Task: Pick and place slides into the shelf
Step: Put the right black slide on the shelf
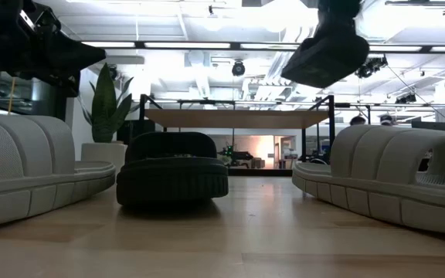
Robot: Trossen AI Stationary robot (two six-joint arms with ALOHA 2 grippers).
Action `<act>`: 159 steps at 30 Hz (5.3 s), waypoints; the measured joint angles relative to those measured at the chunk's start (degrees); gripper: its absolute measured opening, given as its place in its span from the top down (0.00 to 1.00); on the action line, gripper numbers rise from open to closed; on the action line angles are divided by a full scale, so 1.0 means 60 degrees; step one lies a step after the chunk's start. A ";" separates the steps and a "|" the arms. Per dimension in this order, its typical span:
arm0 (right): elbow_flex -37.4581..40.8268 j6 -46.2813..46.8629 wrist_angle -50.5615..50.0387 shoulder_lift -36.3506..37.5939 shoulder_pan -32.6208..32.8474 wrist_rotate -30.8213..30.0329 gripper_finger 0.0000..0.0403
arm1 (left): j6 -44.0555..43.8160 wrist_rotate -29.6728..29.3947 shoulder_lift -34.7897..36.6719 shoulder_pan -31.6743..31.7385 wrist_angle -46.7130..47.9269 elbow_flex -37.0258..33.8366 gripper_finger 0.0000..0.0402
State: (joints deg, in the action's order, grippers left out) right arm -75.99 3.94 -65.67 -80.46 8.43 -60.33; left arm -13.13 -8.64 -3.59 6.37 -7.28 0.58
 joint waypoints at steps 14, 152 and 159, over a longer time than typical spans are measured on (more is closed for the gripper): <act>0.0000 -0.3091 0.2895 0.0579 -0.1808 0.2170 1.00 | 0.0000 0.0000 0.0002 0.0000 0.0038 0.0000 1.00; -0.0004 -0.5318 0.2892 -0.1519 -0.5524 0.4216 0.65 | -0.0113 -0.0248 -0.0001 0.0000 0.0727 0.0000 1.00; 0.0007 -0.5151 0.2552 -0.1428 -0.5028 0.3566 0.65 | -0.0113 -0.0249 0.0002 0.0000 0.0737 0.0000 1.00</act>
State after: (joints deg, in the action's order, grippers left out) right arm -75.94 -26.97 -50.36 -89.03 -21.74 -38.93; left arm -13.80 -10.14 -3.57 6.37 -2.85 0.58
